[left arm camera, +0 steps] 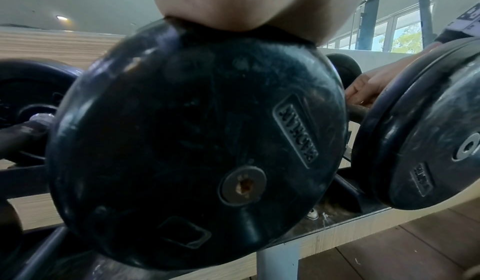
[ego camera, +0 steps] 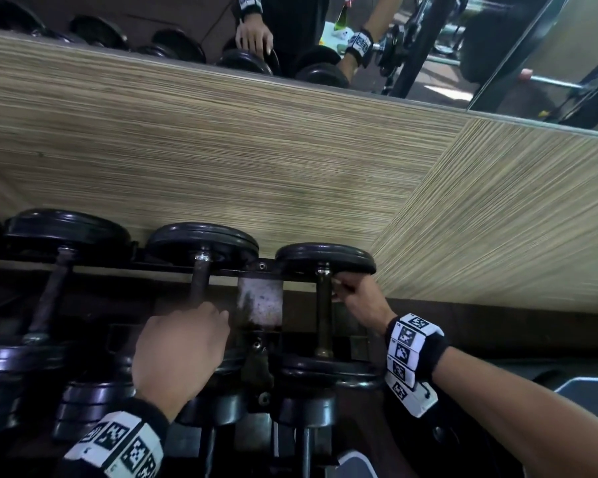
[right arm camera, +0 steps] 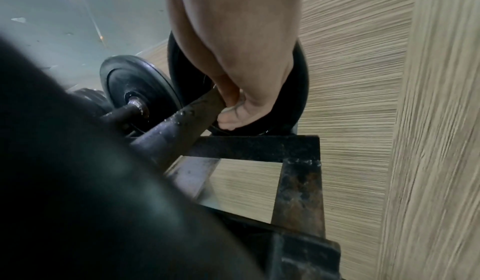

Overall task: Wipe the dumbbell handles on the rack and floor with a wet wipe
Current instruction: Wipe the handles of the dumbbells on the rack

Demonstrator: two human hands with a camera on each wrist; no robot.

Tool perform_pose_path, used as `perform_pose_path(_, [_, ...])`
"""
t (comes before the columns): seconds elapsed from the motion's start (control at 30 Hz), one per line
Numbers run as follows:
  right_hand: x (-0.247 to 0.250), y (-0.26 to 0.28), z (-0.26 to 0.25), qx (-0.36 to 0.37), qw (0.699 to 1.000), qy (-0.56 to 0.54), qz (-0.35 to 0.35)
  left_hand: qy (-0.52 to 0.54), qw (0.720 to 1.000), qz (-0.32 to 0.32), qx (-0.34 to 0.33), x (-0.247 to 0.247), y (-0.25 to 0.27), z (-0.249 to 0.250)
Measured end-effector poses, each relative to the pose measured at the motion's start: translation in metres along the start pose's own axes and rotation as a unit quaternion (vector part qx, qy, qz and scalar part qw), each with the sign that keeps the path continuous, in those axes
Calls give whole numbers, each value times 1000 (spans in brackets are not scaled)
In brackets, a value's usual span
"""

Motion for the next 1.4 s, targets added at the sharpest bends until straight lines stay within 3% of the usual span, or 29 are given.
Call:
perform_pose_path(0.13, [8,14,4,-18,1000,-24,-9,6,1000,16,-17,4,-1,4])
perform_pose_path(0.8, [5,38,-5,30,994,57,-83,0,1000,25,4,16,-3,9])
perform_pose_path(0.97, [-3,36,-4,29,994,74,-72,-1,1000,18,7,13,-2,8])
perform_pose_path(1.4, [-2,51,-3,-29,992,90,-81,14,999,-29,17,8,0,4])
Point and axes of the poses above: each hand's wrist, its own y-axis away from the middle knuckle, its own x-axis out of the back of the hand, z = x × y, the point moved 6 cm from there along -y, towards the middle knuckle, and after that the axes turned 8 degrees about z, right-handed, at the moved point
